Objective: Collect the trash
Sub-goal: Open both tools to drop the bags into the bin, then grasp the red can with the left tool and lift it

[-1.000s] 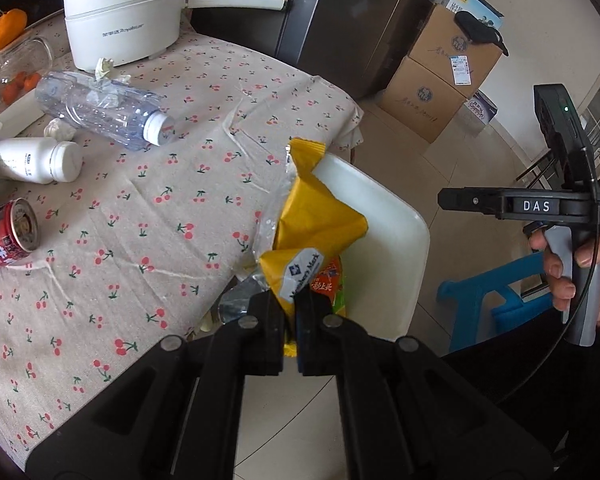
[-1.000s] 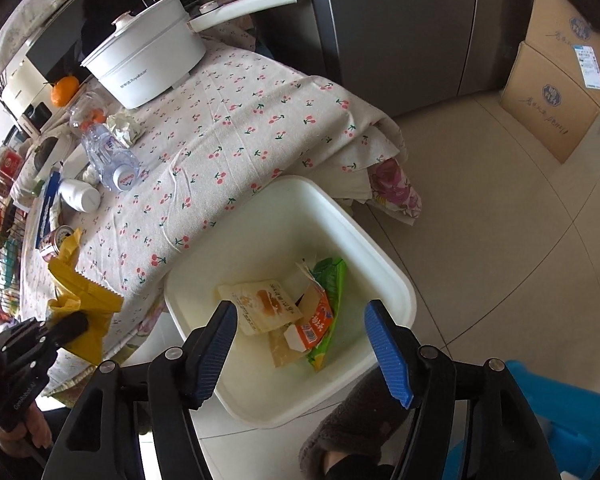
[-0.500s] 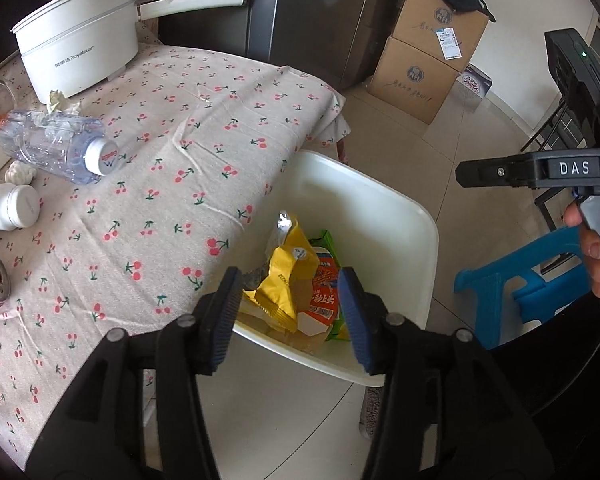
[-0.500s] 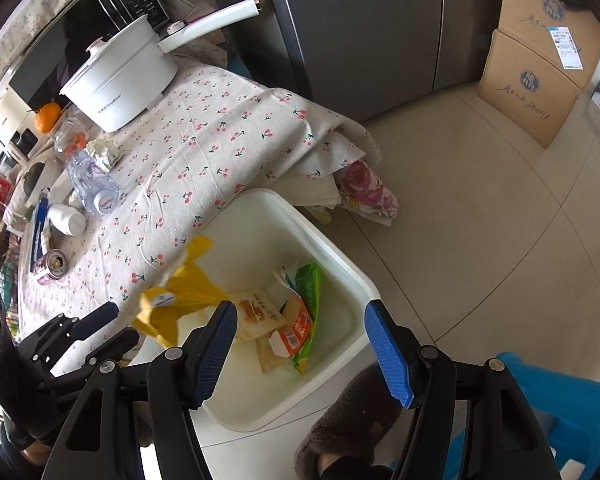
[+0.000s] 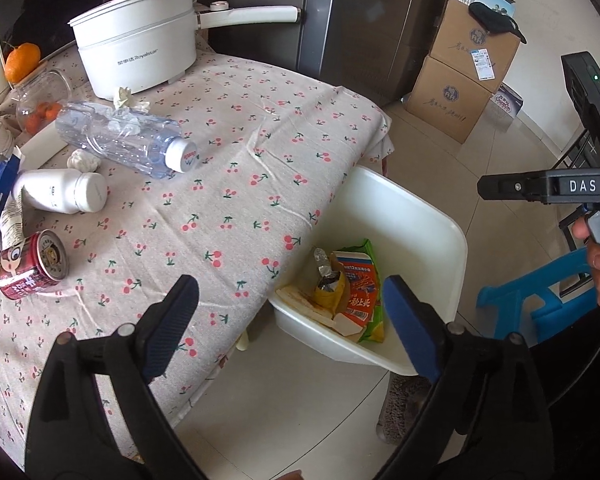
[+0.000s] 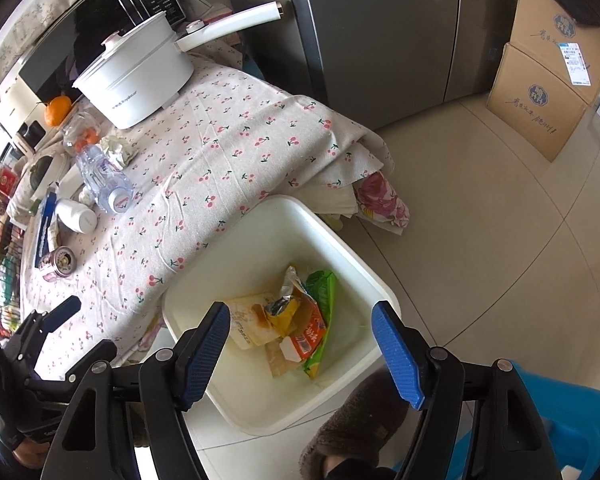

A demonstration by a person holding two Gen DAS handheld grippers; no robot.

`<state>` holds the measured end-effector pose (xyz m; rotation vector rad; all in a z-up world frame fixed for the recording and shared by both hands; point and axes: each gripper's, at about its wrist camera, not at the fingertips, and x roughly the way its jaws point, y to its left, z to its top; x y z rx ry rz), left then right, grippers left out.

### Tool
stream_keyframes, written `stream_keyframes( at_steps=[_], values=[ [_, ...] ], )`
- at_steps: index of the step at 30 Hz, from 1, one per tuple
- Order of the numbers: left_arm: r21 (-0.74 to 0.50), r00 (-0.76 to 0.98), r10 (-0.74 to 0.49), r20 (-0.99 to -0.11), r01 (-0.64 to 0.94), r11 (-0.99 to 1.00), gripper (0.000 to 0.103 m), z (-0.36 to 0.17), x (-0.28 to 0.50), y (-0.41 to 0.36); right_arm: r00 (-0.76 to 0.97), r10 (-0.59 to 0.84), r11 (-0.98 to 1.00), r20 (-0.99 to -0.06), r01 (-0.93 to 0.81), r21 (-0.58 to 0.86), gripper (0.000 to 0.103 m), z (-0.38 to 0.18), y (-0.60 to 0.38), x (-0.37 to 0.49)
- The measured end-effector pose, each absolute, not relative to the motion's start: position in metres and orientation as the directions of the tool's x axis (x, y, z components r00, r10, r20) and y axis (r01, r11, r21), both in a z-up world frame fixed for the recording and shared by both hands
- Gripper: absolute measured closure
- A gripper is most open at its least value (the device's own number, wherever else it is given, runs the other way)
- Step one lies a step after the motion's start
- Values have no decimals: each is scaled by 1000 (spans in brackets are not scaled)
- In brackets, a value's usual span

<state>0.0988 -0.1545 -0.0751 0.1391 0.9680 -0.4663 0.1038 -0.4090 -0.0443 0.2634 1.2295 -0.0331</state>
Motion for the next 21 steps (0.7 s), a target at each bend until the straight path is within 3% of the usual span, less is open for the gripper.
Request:
stream_keyframes(
  at_steps=[12, 21],
  values=[
    [-43, 548, -204, -811, 291, 956, 7, -55, 106, -81, 332, 126, 984, -935, 75, 160, 24, -36, -354, 126],
    [-73, 607, -90, -789, 52, 996, 1, -52, 132, 13, 324, 151, 988, -934, -16, 154, 23, -33, -301, 144]
  ],
)
